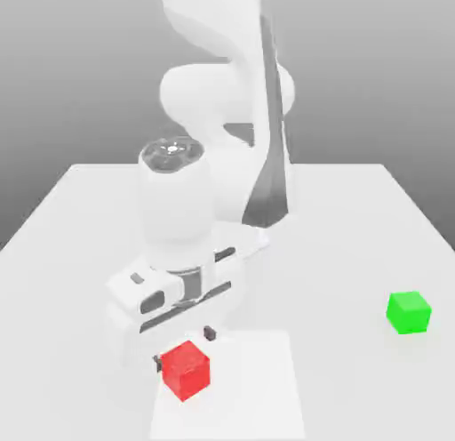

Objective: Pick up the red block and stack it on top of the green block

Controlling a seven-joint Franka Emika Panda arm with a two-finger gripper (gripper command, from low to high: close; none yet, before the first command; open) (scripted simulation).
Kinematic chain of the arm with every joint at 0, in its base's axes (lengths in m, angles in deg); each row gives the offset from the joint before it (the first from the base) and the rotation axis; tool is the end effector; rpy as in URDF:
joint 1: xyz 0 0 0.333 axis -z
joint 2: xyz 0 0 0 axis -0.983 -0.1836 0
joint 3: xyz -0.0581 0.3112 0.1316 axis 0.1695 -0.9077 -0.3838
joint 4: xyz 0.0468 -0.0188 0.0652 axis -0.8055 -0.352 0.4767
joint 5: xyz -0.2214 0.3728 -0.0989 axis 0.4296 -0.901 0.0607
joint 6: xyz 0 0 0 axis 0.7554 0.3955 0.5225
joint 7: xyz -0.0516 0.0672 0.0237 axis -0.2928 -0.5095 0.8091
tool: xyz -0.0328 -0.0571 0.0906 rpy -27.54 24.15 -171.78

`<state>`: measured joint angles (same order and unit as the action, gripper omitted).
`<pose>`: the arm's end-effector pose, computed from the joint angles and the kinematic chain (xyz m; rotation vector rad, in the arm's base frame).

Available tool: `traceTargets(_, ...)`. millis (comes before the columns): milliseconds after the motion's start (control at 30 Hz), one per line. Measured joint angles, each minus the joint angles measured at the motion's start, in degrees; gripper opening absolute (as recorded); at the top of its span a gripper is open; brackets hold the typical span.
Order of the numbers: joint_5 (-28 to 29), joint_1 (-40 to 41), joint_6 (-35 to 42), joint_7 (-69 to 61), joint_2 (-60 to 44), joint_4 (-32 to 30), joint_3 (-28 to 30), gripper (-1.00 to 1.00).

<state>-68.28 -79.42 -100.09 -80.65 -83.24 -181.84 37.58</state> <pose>0.4288 -0.0625 0.1194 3.1384 -0.1361 0.0008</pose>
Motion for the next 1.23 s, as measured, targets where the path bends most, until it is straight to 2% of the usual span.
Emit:
traceTargets(233, -0.03, 0.28, -0.23, -0.03, -0.40, 0.05, -0.29, -1.00)
traceTargets(433, 5.67, -1.76, 8.75, 4.56, 10.39, -1.63, 2.40, -1.00)
traceTargets(900, 6.75, -38.94, 15.45, 38.97, 18.34, -2.64, -15.27, -1.00)
traceTargets(1100, 11.10, -41.01, 7.21, 45.13, 9.62, -2.25, -14.42, -1.00)
traceTargets(1133, 11.85, -41.28, 5.46, 45.69, 7.76, -2.19, -14.00, 1.00)
traceTargets(1233, 11.85, -41.28, 5.46, 45.69, 7.76, -2.19, -14.00, 1.00)
